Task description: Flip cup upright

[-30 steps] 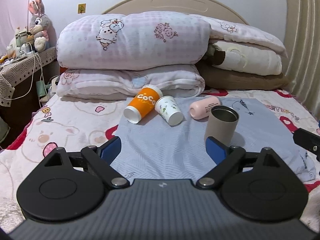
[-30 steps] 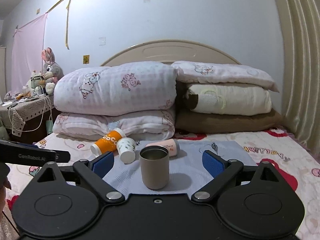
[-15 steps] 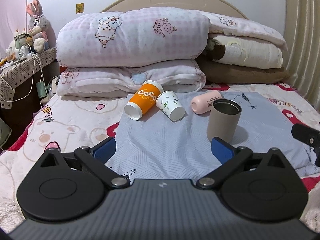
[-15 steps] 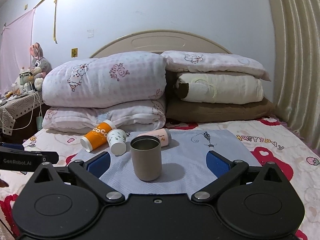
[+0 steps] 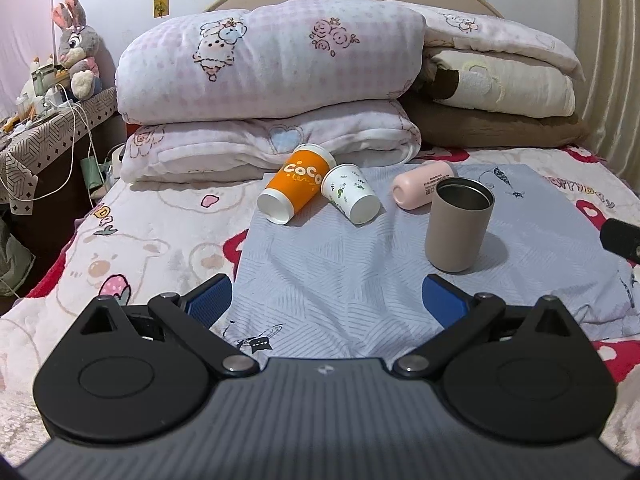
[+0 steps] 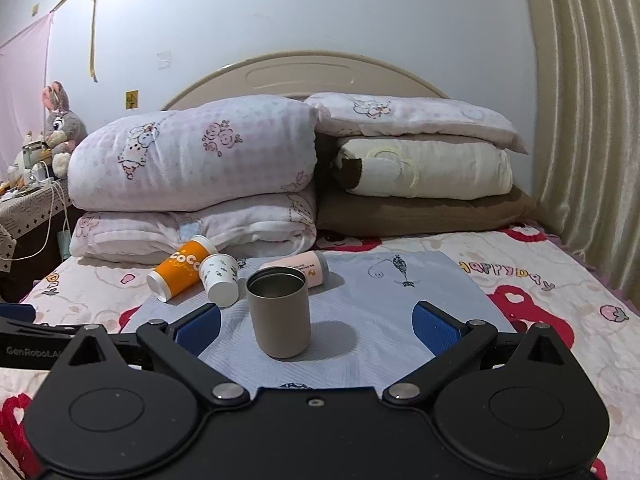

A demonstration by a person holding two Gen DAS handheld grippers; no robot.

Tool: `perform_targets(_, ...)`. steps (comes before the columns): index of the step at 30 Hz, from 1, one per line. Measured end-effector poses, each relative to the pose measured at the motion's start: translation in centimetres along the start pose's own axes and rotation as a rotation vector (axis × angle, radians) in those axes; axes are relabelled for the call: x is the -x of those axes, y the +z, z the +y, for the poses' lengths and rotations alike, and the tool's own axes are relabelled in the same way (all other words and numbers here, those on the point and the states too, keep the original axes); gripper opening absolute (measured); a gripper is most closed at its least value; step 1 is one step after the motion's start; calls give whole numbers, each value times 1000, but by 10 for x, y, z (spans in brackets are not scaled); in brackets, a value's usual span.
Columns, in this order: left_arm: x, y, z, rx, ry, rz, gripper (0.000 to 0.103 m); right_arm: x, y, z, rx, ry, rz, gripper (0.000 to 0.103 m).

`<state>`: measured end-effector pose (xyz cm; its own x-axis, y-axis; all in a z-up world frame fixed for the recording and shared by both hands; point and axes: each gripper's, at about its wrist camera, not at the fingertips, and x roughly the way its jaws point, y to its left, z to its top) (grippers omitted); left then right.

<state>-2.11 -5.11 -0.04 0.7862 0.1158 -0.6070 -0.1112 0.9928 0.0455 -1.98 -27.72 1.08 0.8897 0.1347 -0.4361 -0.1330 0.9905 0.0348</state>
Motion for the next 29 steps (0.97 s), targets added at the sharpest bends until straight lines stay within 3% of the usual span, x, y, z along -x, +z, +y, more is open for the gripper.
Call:
perform_targets(15, 3, 1, 1, -7, -5, 16, 103, -4, -1, 9, -21, -33, 56, 103)
perform_targets(29, 9, 2, 3, 3, 6, -22, 103, -4, -2, 7, -19, -58, 62, 103)
